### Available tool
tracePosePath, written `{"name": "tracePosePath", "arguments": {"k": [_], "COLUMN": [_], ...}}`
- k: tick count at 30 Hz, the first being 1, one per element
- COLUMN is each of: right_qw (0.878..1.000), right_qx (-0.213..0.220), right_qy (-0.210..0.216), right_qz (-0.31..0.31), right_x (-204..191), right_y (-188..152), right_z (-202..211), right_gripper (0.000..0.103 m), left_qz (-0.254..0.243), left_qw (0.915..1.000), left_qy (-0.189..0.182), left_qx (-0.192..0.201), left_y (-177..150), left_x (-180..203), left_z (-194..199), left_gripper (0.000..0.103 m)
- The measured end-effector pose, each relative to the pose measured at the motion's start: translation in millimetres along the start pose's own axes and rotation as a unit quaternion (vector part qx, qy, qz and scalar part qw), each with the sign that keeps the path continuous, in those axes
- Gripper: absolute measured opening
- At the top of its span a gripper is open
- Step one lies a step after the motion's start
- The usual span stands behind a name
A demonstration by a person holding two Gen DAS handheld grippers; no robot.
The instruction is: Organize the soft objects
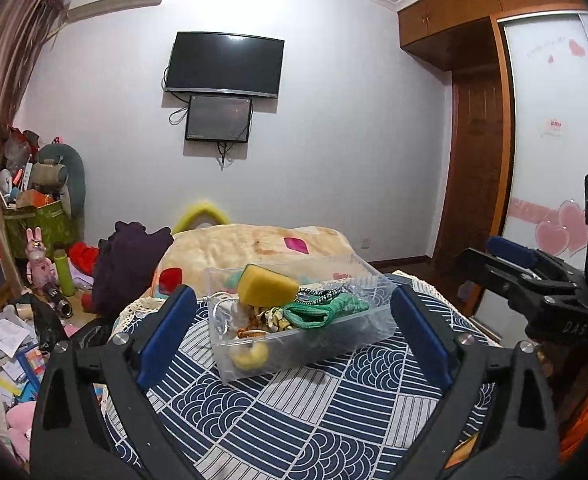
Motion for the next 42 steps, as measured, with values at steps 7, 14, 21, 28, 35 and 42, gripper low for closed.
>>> {"name": "tracePosePath", "arguments": {"k": [7, 14, 21, 28, 35, 42], "right_qw": [1.000, 1.000, 1.000, 1.000, 1.000, 1.000], "right_qx": [0.001, 0.006, 0.006, 0.004, 0.003, 0.002], "right_qy": [0.001, 0.002, -0.001, 0.000, 0.001, 0.002], "right_qz": [0.005, 0.001, 0.001, 0.000, -0.001, -0.002], "right_x": [-4.0, -2.5, -1.7, -2.3, -2.1, -2.7], "right_y": [-4.2, -3.8, -3.7, -3.6, -3.2, -3.0], "right_z": [4.9, 9.0, 9.8, 9.9, 10.2, 11.2], "right_gripper": [0.100, 0.101, 0.102, 0.103, 0.103, 0.103], "left_qz": [-0.004, -0.003, -0.004, -0.005, -0.004, 0.003], "left_qw": [1.0000, 1.0000, 1.0000, 1.0000, 1.0000, 1.0000], "left_qy": [0.008, 0.003, 0.004, 0.006, 0.007, 0.007], "left_qx": [0.004, 0.005, 0.003, 0.003, 0.003, 0.001], "left_y": [-3.1, -4.8, -6.4, -6.9, -7.2, -6.8], "left_x": [0.7, 2.5, 2.3, 1.7, 1.4, -1.1], "left_z": [1.8, 4.0, 4.1, 2.9, 2.7, 1.7], "left_gripper": [0.100, 0.102, 0.102, 0.102, 0.103, 0.103]}}
Point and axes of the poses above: each gripper's, at about its wrist camera, not at the fingertips, and z roughly against the way its jaws point, x to its right, y to its top, the point moved 6 cm from there along -z, roughly the way its jaws point, and after that the axes turned 4 degrees about y, right-handed, at the moved point
